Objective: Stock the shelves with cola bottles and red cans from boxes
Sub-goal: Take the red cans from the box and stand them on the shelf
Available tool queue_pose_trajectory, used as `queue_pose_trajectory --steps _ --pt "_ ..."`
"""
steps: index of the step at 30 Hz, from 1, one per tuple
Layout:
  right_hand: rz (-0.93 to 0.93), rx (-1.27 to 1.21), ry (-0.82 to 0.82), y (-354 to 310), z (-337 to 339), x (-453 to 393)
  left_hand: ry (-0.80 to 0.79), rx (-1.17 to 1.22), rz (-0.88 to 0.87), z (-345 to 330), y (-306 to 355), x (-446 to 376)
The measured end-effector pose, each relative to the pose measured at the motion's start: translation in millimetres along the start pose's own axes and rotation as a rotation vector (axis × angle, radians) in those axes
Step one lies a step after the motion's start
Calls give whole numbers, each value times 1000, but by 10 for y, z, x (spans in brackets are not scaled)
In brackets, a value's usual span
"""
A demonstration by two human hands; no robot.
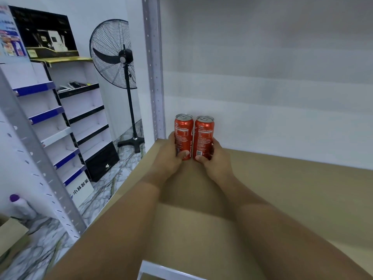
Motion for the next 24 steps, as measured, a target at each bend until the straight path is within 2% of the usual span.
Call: queue_pose_trajectory --steps 6,12,15,19,22,24 --pt "-59 30 -23 32 -32 5 -31 -11 79 -3 -67 72" --pt "-100 137 -24 99 338 615 57 -22 221 13 -148 749" --pt "-112 98 -14 56 650 1158 81 18 190 -46 128 1275" --pt "-58 -10 -40 24 1079 1991 6 138 107 -295 651 2095" --pt "45 -119 2 -85 1392 2651 120 274 -8 -471 930 2739" --pt "149 -172 27 -101 1493 3081 163 370 -25 -687 883 3159"
Point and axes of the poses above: each hand's wrist, its own x-axis away from the middle knuckle, its own z-axis out of the back of the hand, y = z × x, the point moved 7 cm from there along -x, towards the middle knuckle
